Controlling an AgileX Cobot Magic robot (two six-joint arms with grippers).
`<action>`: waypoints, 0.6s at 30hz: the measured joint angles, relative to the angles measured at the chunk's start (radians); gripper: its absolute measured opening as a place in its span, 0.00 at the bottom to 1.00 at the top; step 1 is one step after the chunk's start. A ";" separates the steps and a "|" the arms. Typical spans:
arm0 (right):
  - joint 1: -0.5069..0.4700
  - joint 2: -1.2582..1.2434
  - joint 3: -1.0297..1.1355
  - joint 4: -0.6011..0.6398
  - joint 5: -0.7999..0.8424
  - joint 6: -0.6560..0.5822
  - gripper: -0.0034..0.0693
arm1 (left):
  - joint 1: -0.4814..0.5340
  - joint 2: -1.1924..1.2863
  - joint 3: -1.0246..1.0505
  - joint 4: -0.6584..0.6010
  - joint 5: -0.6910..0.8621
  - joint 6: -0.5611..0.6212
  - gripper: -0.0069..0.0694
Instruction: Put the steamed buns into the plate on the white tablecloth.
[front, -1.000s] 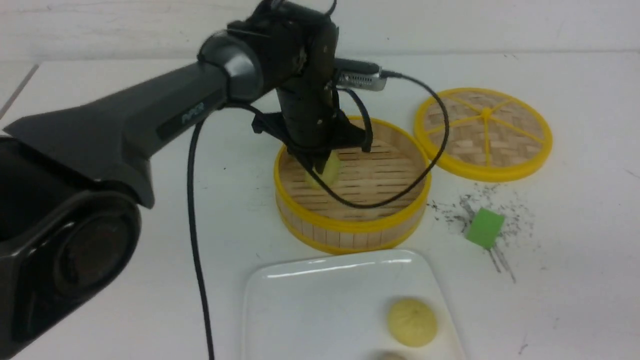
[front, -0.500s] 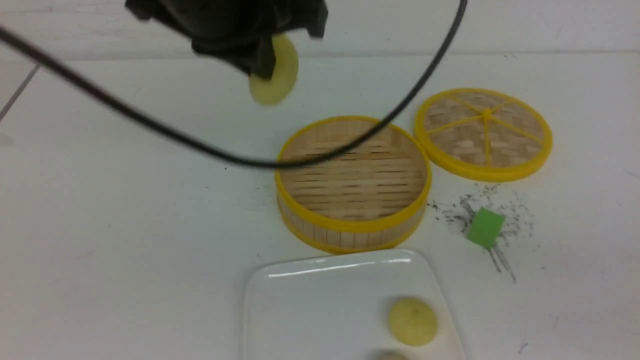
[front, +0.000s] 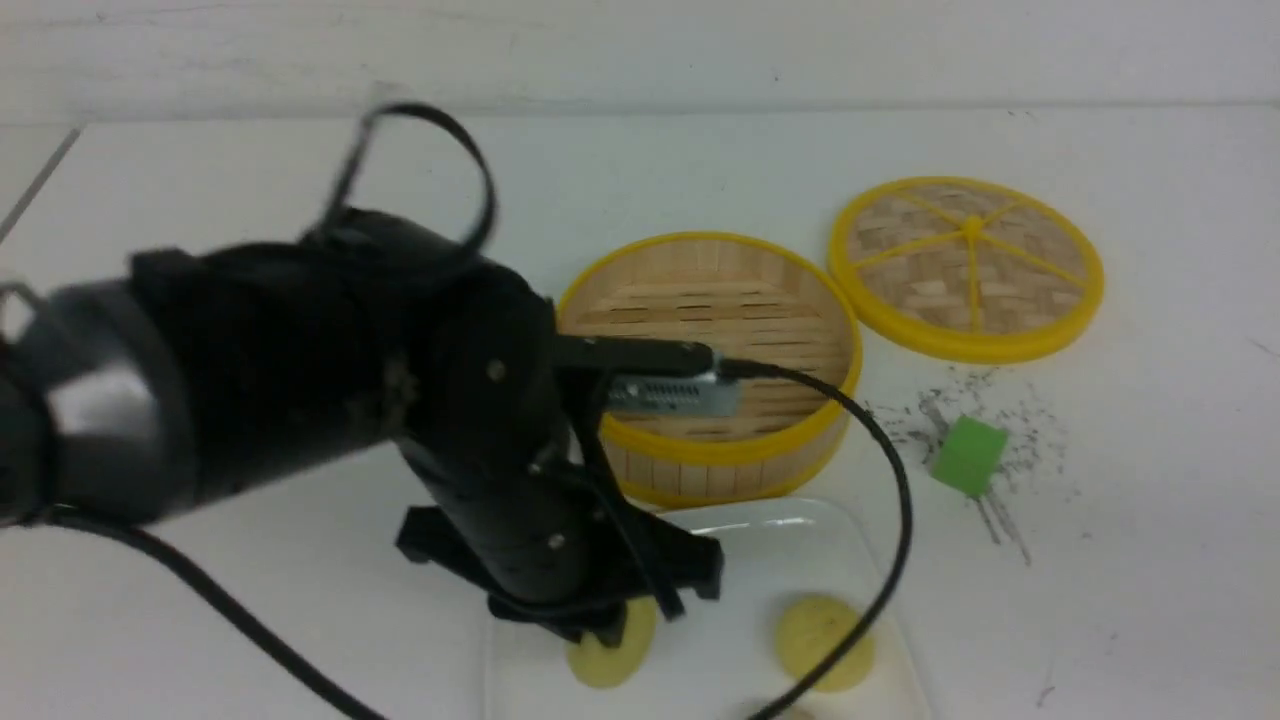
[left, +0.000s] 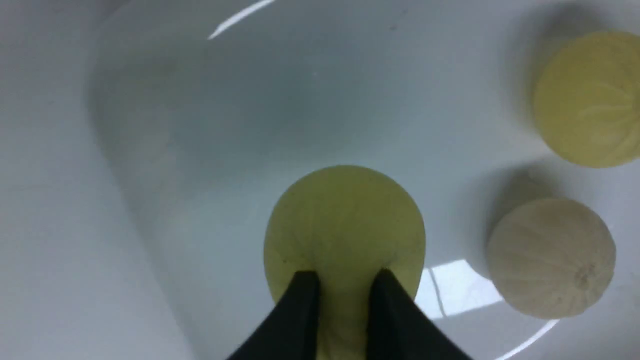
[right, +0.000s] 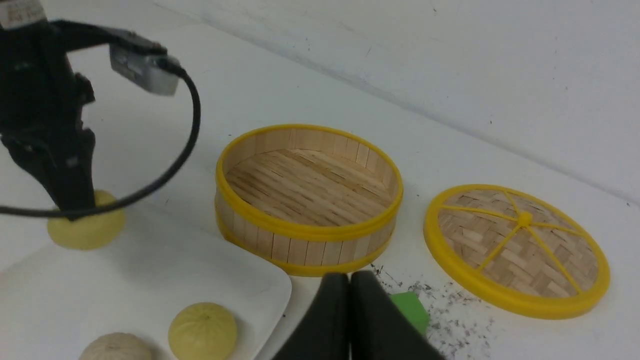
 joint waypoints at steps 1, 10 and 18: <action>0.000 0.000 0.000 0.000 0.000 0.000 0.08 | -0.015 0.023 0.000 0.002 -0.014 -0.006 0.37; 0.000 0.000 0.000 0.014 0.022 0.001 0.09 | -0.037 0.113 -0.033 0.011 -0.018 -0.023 0.73; 0.000 0.000 -0.184 0.139 0.308 0.001 0.03 | -0.037 0.106 -0.241 0.126 0.173 -0.023 0.79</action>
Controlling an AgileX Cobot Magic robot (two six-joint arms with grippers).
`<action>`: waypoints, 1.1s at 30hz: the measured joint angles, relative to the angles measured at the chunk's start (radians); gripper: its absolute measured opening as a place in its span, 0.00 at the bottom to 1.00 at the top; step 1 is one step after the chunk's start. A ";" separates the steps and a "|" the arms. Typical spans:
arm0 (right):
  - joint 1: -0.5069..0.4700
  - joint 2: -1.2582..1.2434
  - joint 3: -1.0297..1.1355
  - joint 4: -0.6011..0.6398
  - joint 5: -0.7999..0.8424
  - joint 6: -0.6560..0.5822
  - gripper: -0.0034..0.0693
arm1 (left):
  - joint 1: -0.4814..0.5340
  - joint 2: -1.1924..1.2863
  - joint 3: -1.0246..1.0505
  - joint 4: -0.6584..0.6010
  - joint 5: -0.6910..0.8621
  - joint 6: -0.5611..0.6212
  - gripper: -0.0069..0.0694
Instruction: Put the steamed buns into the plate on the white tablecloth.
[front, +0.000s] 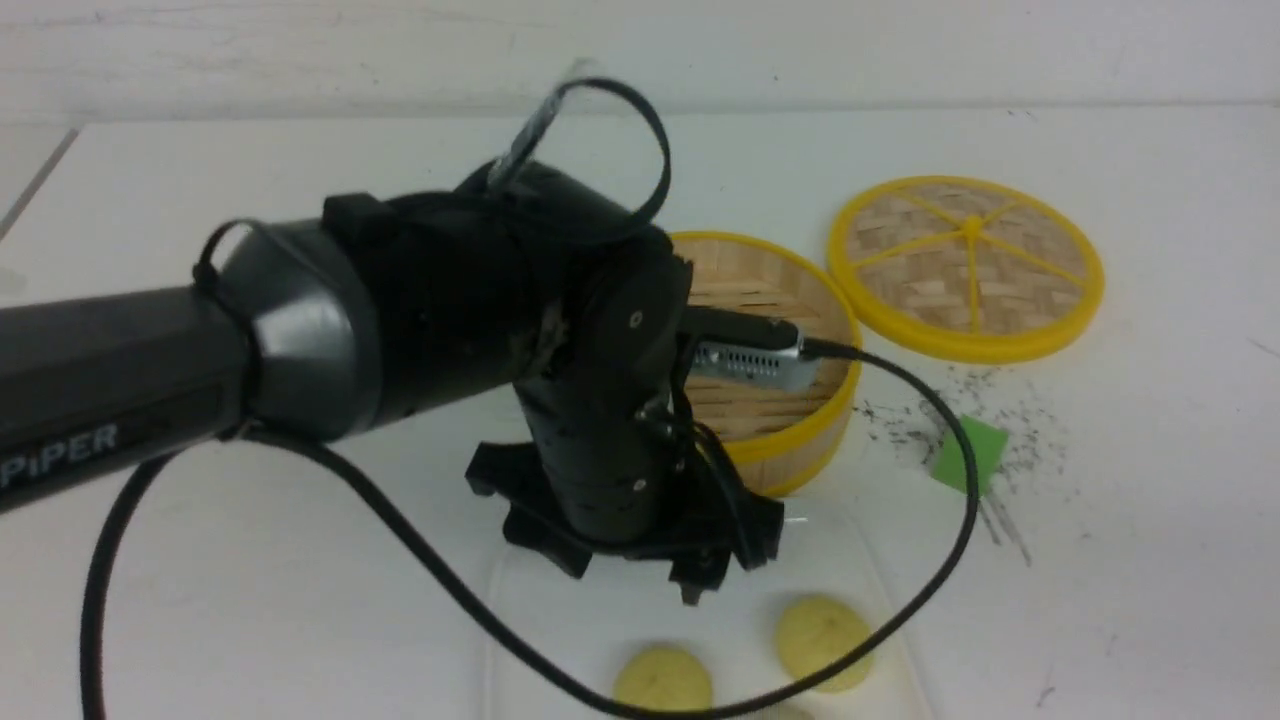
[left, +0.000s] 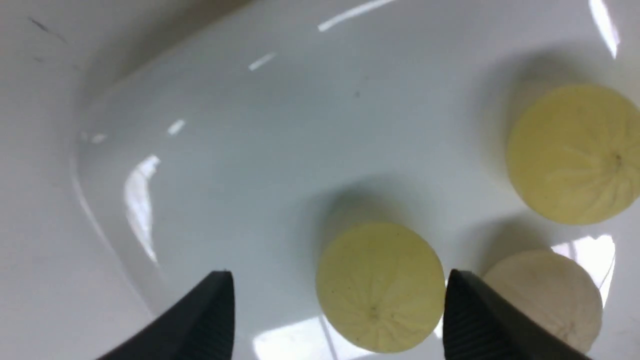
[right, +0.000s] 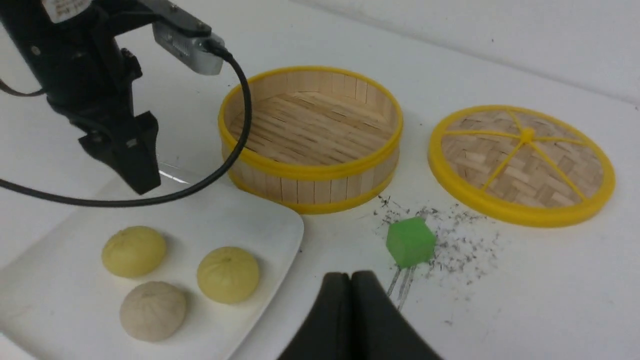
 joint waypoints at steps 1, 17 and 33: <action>0.000 0.000 -0.008 0.000 0.009 0.000 0.03 | 0.000 -0.001 -0.009 0.004 0.009 0.000 0.79; 0.000 -0.032 0.286 0.059 -0.414 0.023 0.04 | 0.000 -0.003 -0.079 0.076 0.123 0.095 0.12; 0.000 -0.031 0.389 0.485 -0.517 -0.378 0.05 | 0.000 -0.003 -0.079 0.077 0.081 0.101 0.09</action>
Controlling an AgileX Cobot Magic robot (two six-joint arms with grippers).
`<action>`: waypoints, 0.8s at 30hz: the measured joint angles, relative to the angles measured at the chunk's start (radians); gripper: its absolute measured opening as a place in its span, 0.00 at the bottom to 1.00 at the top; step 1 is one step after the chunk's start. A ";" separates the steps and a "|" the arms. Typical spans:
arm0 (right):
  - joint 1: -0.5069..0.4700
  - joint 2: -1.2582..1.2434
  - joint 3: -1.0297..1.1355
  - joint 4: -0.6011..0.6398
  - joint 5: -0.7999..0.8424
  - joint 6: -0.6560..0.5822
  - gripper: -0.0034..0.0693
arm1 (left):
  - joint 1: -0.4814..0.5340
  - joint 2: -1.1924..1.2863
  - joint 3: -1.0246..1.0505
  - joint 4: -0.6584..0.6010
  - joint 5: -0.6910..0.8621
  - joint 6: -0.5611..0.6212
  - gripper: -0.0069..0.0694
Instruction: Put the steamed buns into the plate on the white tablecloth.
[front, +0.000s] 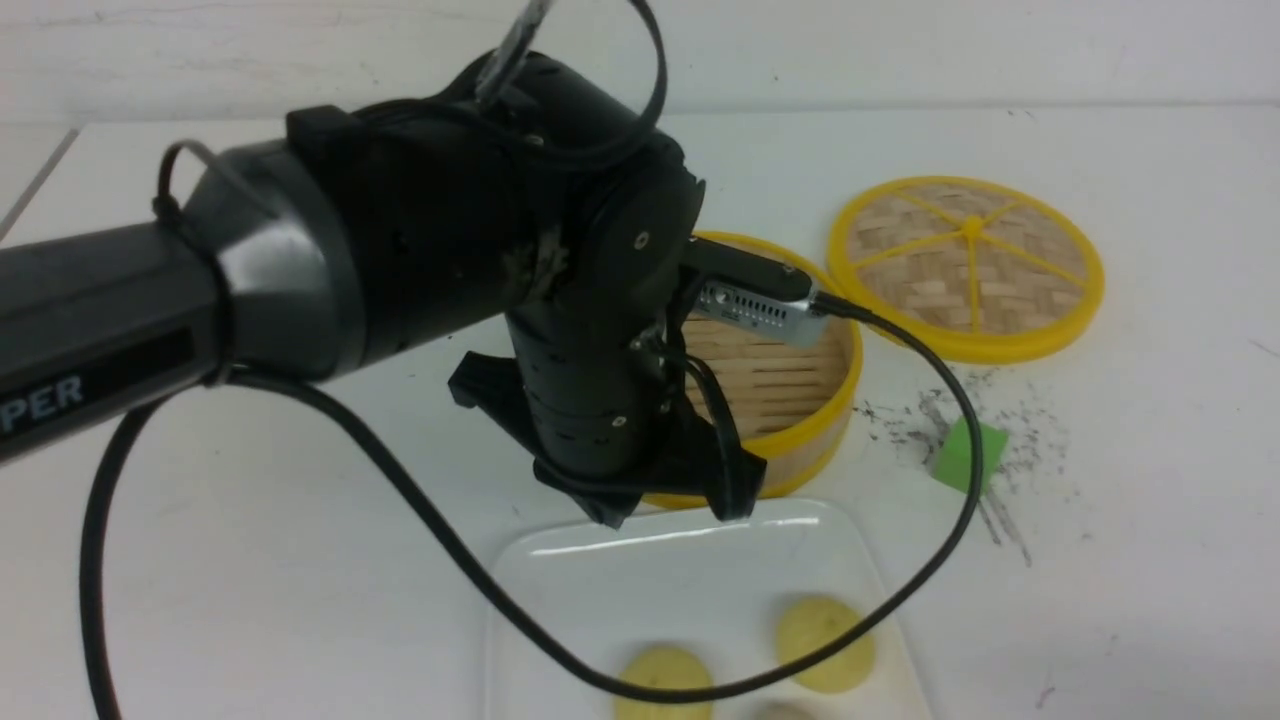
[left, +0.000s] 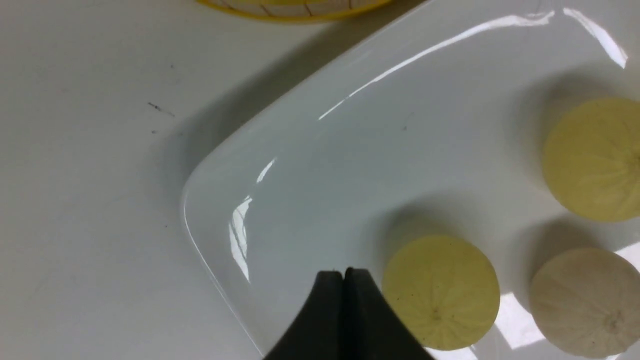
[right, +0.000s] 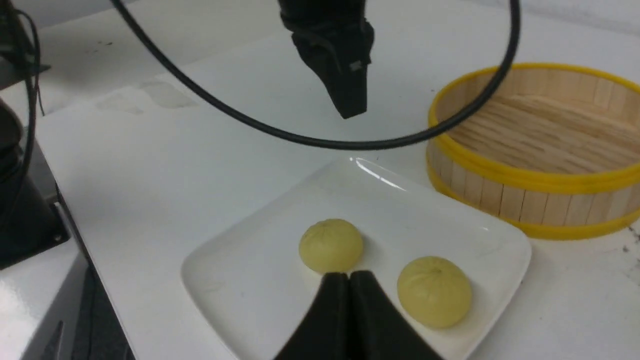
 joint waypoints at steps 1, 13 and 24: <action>0.000 0.000 0.000 0.011 -0.007 -0.052 0.05 | 0.000 0.000 0.000 0.000 -0.002 0.000 0.09; 0.000 0.000 0.000 0.021 -0.009 -0.139 0.06 | 0.000 0.000 0.000 0.028 -0.004 0.000 0.10; 0.000 0.000 0.000 0.024 -0.009 -0.139 0.07 | 0.000 0.000 0.000 0.043 -0.011 0.000 0.11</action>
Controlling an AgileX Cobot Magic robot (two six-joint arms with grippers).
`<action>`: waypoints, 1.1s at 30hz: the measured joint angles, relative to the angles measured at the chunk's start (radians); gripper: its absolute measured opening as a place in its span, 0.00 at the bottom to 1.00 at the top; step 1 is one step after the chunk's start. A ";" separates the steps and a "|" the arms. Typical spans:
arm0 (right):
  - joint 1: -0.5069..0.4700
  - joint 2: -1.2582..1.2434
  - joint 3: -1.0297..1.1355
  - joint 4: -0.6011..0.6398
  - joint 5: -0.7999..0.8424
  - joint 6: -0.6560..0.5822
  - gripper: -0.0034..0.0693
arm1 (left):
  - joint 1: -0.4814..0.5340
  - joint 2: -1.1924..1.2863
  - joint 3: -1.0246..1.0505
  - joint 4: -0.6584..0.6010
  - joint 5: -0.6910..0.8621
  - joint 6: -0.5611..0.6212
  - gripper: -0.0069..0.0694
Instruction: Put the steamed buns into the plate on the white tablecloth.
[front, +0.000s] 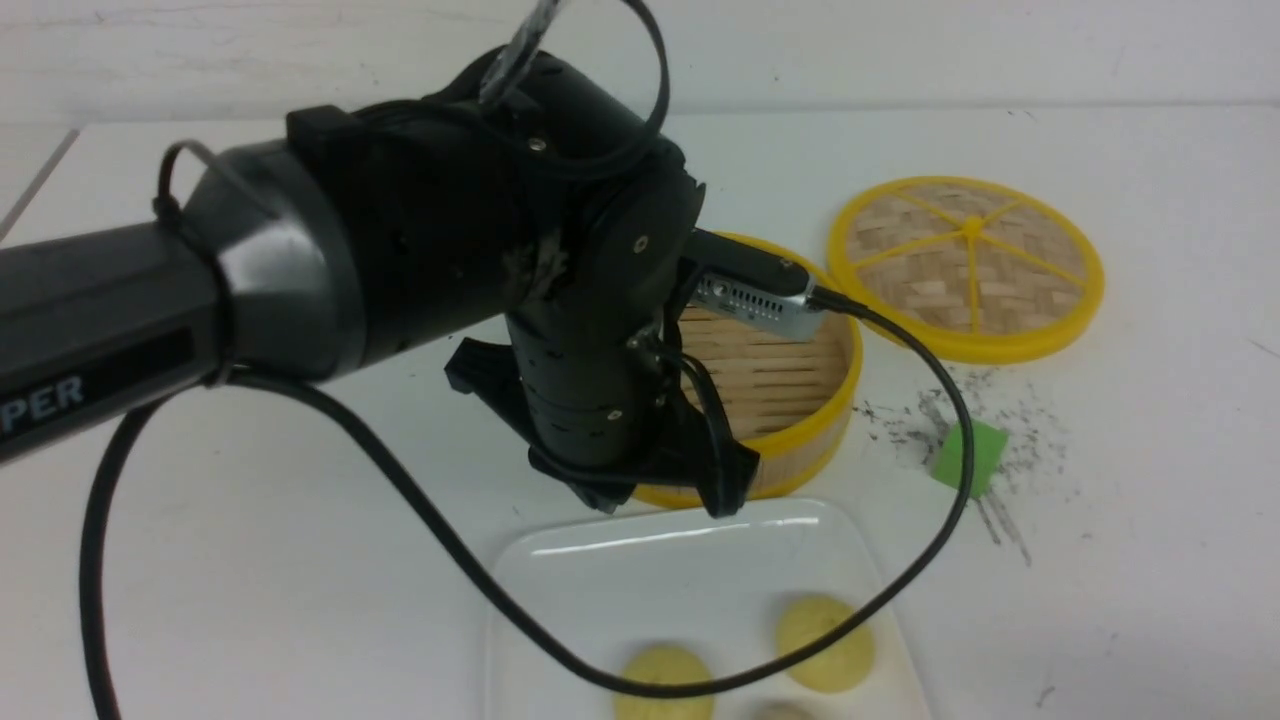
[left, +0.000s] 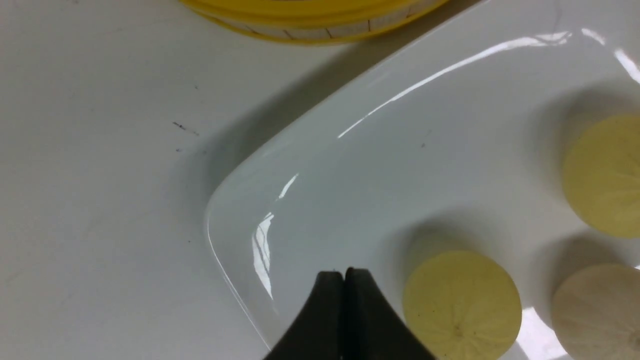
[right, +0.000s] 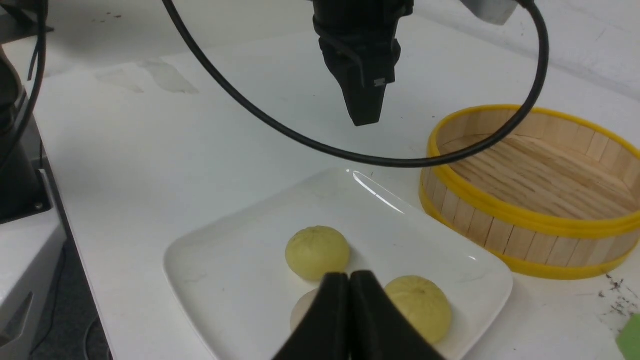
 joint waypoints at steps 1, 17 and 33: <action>0.000 0.000 0.000 0.000 0.000 0.000 0.07 | 0.000 0.000 0.000 0.000 0.000 0.000 0.11; -0.271 -0.131 0.113 -0.064 0.023 0.000 0.09 | 0.000 -0.023 0.000 0.002 -0.007 -0.031 0.12; -0.803 -0.158 0.285 -0.166 0.015 0.000 0.10 | -0.005 -0.439 0.007 0.039 0.021 -0.060 0.13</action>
